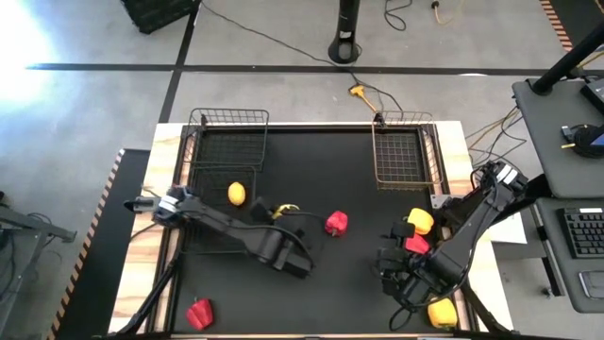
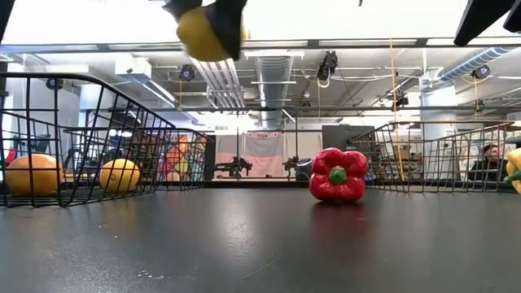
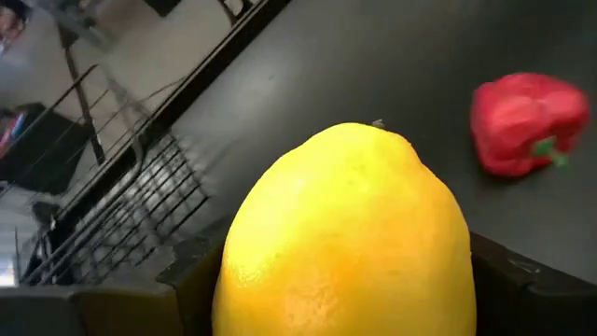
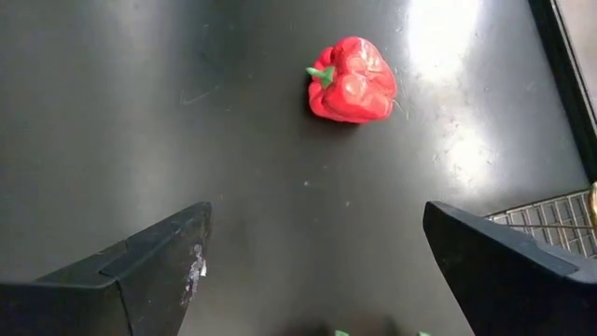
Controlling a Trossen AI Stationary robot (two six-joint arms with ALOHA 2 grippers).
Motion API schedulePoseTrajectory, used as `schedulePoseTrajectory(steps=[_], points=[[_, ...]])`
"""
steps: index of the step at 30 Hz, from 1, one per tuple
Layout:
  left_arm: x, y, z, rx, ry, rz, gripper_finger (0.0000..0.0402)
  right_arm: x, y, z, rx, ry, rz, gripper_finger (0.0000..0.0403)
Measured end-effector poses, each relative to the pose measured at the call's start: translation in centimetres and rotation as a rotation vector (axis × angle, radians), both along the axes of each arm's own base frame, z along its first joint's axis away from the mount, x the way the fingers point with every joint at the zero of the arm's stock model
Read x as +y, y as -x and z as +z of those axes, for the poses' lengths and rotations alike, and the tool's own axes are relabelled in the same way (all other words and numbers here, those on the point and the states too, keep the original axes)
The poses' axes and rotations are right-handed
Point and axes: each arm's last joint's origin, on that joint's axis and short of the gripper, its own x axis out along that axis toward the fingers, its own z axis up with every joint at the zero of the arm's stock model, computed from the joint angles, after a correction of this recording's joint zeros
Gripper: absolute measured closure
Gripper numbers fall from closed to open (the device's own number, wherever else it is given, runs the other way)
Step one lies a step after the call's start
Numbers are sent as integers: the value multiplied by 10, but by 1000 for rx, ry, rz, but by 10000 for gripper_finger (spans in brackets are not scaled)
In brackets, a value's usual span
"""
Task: Sort produce into baskets
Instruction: Put the lemon into the bottom black wire basket
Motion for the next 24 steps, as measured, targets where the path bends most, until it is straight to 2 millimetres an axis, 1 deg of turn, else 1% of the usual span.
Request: schedulePoseTrajectory(steps=[4, 7, 10, 12, 15, 17, 19, 22, 24], points=[[13, 37, -1, 48, 45, 42, 130, 5, 5, 0, -7, -11, 5, 21], [26, 71, -3, 78, 97, 99, 130, 8, 9, -1, -13, -19, 6, 21], [41, 106, 1, 78, 161, 148, 129, 10, 11, -1, -17, -26, 2, 21], [49, 125, 3, 63, 212, 174, 129, 10, 11, -1, -19, -28, -3, 21], [62, 151, -2, 85, 310, 233, 129, 10, 10, 0, -35, -15, -4, 21], [71, 164, -9, 83, 366, 274, 129, 9, 10, 0, -58, 5, -5, 21], [79, 171, -18, 84, 416, 299, 129, 9, 9, 1, -79, 24, -6, 21], [89, 175, -31, 83, 468, 305, 128, 8, 9, 1, -103, 41, -8, 21], [97, 174, -41, 97, 521, 301, 128, 8, 8, 1, -105, 39, -10, 21]])
